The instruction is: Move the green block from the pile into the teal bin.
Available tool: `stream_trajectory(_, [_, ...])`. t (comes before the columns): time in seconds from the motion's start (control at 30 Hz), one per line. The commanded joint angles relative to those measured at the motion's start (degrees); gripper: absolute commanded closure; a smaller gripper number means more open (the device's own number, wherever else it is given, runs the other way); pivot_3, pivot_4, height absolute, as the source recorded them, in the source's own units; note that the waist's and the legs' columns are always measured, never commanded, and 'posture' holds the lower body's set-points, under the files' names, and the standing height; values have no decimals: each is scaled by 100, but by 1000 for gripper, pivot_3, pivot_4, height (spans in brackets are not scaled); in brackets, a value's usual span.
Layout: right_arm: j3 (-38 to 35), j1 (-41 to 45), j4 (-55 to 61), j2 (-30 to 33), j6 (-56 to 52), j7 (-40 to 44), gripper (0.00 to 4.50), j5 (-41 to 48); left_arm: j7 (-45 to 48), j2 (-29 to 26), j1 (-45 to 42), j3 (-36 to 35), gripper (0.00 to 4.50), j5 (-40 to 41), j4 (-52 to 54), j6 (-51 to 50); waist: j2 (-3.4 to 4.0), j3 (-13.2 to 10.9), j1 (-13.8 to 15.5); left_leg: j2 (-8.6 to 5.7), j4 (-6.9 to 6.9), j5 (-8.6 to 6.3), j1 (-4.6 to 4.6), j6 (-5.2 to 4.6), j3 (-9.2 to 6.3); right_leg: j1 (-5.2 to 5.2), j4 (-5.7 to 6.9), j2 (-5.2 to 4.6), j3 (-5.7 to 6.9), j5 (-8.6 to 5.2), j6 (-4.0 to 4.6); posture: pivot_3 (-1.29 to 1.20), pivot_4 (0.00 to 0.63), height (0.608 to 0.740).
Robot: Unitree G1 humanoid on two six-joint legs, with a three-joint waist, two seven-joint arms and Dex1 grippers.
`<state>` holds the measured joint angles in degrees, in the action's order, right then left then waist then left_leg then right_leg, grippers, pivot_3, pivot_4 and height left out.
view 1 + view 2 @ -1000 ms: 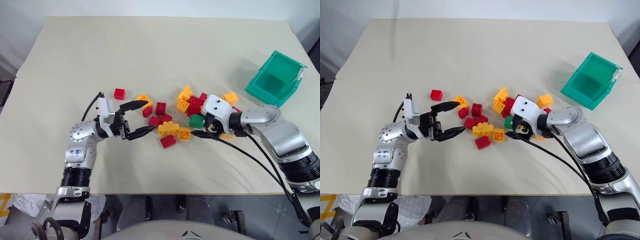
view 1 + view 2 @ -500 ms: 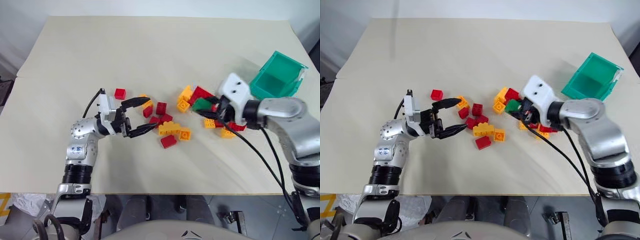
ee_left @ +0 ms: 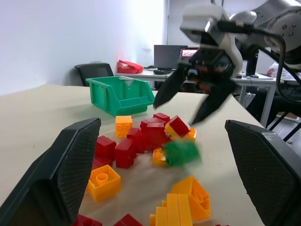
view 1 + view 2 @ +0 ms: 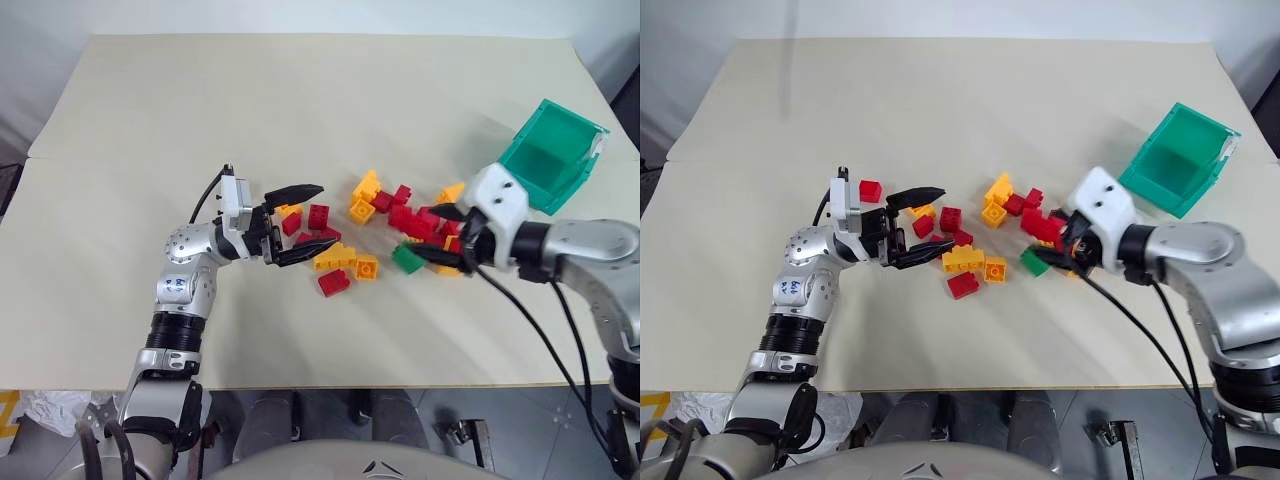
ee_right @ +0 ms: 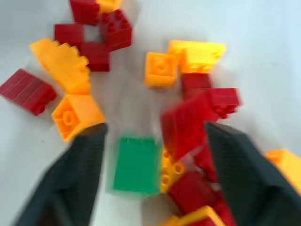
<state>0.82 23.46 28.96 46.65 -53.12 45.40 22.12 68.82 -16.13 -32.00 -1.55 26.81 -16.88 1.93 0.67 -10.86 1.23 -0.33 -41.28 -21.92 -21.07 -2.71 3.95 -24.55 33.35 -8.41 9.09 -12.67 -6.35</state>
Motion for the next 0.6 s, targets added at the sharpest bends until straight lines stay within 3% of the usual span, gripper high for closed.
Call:
stream_trajectory(0.03, [296,55,-83,0,279,-54,23,-192,5,-22,44,-57,0,63,116,69,0,0,9,-1,-1,0,-1,0,0,0,0,0,-1,0,0,0,150,740])
stream_trajectory(0.43, [483,-22,384,533,-121,472,23,234,-191,-153,402,-148,0,101,485,-16,0,0,18,-1,-2,0,-3,0,-7,1,-3,-3,2,0,0,0,150,740])
stream_trajectory(0.6, [959,107,198,487,80,615,23,68,-202,-137,358,-135,0,96,447,-8,0,0,14,-1,-3,0,-2,0,-6,1,-2,-3,2,0,0,0,150,740])
